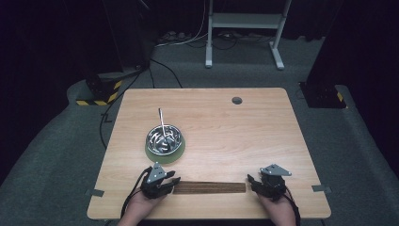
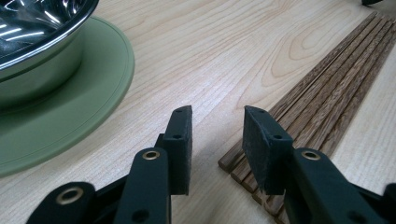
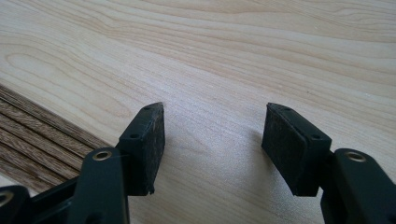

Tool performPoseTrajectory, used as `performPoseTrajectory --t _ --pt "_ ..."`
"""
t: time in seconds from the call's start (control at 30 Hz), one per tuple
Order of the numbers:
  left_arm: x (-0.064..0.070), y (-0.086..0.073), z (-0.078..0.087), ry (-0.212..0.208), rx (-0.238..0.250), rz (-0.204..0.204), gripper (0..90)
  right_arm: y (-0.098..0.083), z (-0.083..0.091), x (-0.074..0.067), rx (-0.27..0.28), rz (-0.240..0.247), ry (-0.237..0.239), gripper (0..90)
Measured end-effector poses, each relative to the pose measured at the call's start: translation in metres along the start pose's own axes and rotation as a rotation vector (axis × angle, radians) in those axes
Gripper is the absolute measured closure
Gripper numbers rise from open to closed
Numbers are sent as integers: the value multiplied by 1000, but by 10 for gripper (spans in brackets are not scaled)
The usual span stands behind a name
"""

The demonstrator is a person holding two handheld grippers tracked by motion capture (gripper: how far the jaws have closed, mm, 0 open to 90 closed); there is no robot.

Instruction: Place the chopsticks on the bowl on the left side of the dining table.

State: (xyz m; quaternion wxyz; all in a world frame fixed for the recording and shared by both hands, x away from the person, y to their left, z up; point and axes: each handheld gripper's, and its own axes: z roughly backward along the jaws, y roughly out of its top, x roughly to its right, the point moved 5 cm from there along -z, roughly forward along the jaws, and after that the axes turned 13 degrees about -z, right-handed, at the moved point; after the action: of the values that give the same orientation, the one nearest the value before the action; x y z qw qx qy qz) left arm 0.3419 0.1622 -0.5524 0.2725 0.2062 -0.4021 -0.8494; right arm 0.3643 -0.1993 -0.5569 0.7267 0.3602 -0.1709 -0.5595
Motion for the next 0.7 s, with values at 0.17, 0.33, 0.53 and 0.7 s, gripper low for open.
performPoseTrajectory --t 0.17,0.33,0.53,0.7 --pt "3 0 -1 -8 -17 -22 635 0 0 0 2 2 -1 391" --pt "4 0 -3 -6 -23 -24 653 0 0 0 1 1 0 391" --pt "1 0 -3 -4 -24 -23 689 0 0 0 1 0 0 391" --pt "-2 0 -3 12 -24 7 705 0 0 0 0 0 0 391"
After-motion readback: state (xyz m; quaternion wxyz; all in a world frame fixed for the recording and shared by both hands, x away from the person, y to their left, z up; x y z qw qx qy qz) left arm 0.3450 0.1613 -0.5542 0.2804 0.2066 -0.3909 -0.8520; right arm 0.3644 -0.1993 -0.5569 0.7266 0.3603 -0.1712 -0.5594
